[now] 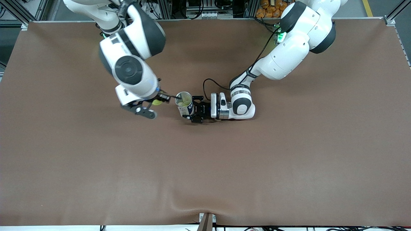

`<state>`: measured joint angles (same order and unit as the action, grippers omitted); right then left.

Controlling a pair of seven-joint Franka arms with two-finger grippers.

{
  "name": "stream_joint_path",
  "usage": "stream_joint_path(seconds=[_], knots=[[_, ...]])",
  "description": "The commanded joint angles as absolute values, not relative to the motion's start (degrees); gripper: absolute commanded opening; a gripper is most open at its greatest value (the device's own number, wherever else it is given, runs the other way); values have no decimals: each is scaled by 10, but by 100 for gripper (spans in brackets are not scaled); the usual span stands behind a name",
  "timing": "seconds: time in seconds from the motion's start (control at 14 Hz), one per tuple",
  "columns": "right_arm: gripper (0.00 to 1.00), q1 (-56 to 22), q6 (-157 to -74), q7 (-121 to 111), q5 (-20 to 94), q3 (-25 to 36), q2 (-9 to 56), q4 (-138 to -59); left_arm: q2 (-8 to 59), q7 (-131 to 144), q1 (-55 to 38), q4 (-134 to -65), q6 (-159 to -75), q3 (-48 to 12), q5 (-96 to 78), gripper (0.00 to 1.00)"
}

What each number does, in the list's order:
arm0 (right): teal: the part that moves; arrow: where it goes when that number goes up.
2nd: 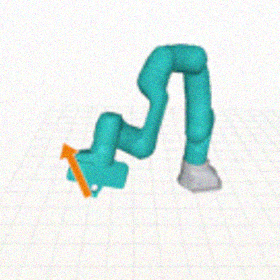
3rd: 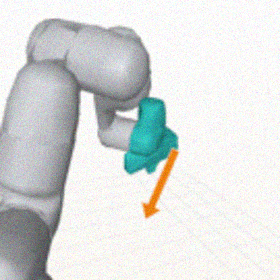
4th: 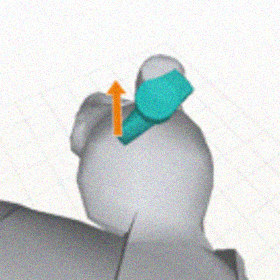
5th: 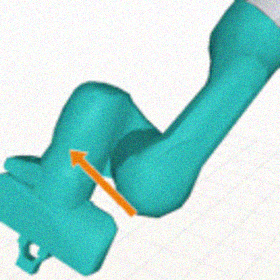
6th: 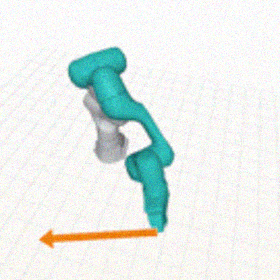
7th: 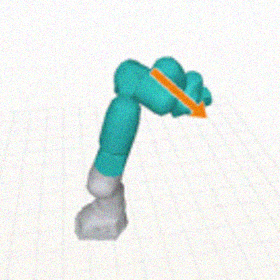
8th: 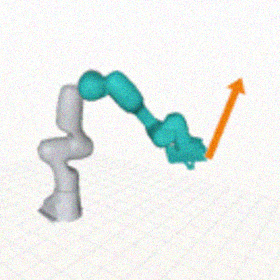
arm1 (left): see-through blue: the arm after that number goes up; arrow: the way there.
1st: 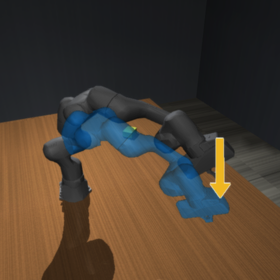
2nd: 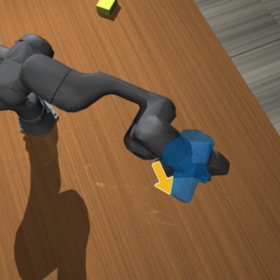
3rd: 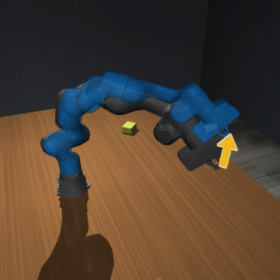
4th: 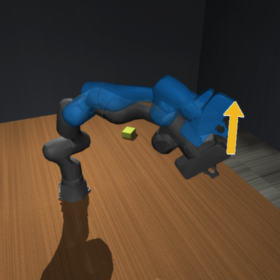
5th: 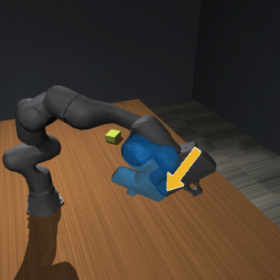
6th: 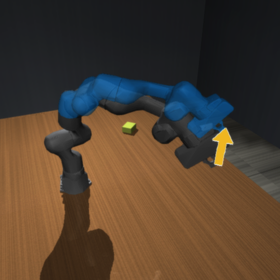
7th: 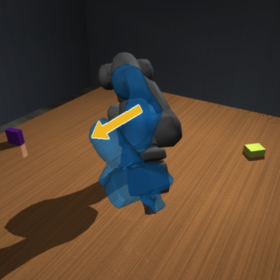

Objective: Insert tennis ball vertically with right arm
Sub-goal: 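Open the right gripper to drop the second ball into the can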

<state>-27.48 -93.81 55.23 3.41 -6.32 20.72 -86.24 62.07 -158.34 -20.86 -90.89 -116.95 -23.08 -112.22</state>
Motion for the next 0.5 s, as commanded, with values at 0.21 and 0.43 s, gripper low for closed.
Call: stream_joint_path(seconds=[0.21, 0.43], knots=[[37, -327, -991, 668, 52, -55, 229, -862, 626, -1668, -201, -925, -1173, -235, -1121, 74], [38, -330, -1028, 691, 49, -55, 250, -862, 626, -1667, -201, -925, -1174, -235, -1121, 74]])
